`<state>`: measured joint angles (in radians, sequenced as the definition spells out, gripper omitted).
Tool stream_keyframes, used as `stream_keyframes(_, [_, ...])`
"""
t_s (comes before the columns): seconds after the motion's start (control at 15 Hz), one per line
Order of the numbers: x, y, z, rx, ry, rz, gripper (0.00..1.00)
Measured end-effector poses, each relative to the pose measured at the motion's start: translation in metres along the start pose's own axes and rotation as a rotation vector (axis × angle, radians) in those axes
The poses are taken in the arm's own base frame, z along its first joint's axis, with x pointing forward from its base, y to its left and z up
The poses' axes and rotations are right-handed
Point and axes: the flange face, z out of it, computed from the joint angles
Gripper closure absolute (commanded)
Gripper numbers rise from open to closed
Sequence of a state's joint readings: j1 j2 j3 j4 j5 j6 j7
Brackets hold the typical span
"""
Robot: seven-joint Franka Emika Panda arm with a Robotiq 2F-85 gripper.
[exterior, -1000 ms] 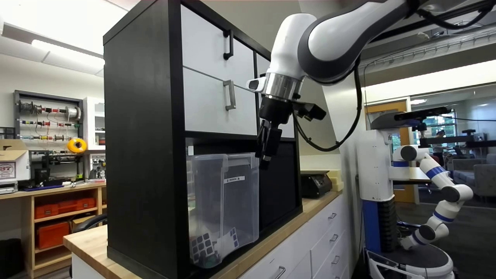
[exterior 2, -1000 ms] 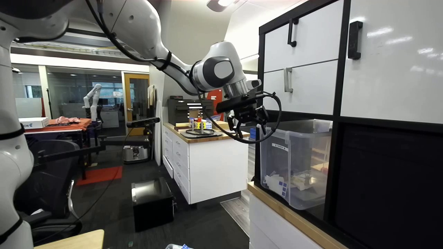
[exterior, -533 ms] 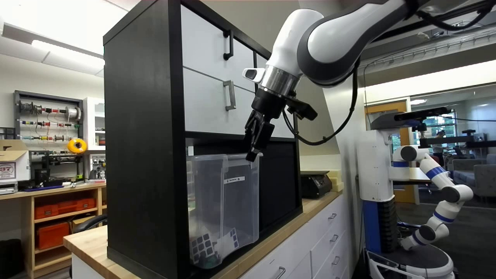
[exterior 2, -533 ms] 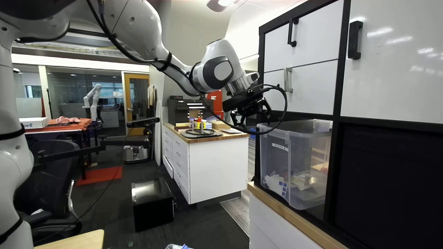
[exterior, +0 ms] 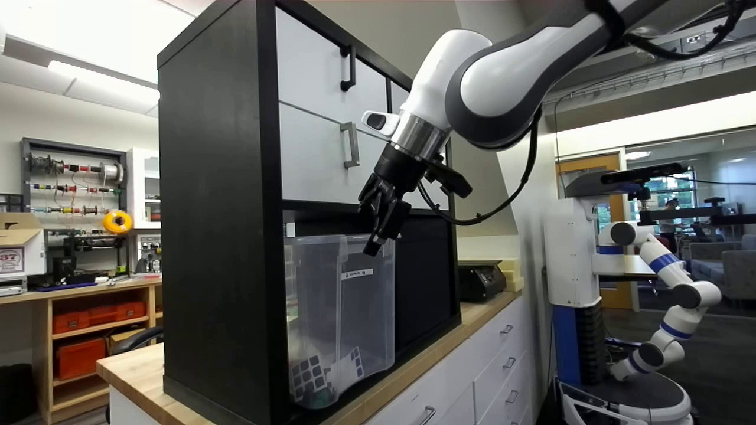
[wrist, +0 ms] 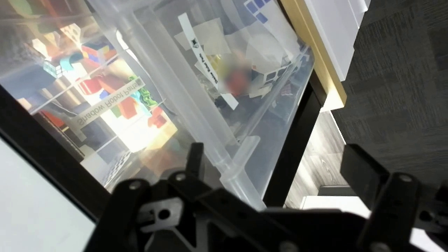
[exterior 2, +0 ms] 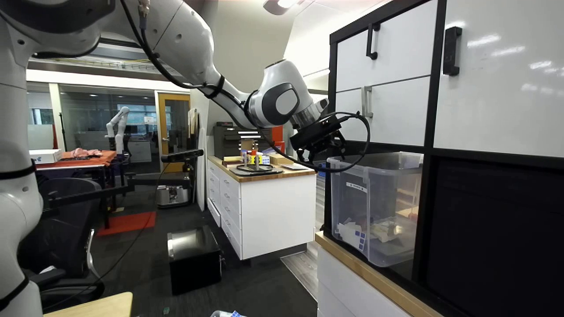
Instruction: Pull the colourless bucket forward
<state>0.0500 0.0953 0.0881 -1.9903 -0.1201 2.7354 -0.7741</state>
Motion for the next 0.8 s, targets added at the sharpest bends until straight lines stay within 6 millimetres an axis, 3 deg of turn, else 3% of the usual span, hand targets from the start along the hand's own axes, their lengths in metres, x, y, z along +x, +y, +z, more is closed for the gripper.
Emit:
stream_keyframes(0.33, [0.002,-0.004,0.013,0.003,0.009,-0.055,0.00])
stream_keyframes(0.8, [0.018,0.011,0.006,-0.034,0.046,-0.111,0.00])
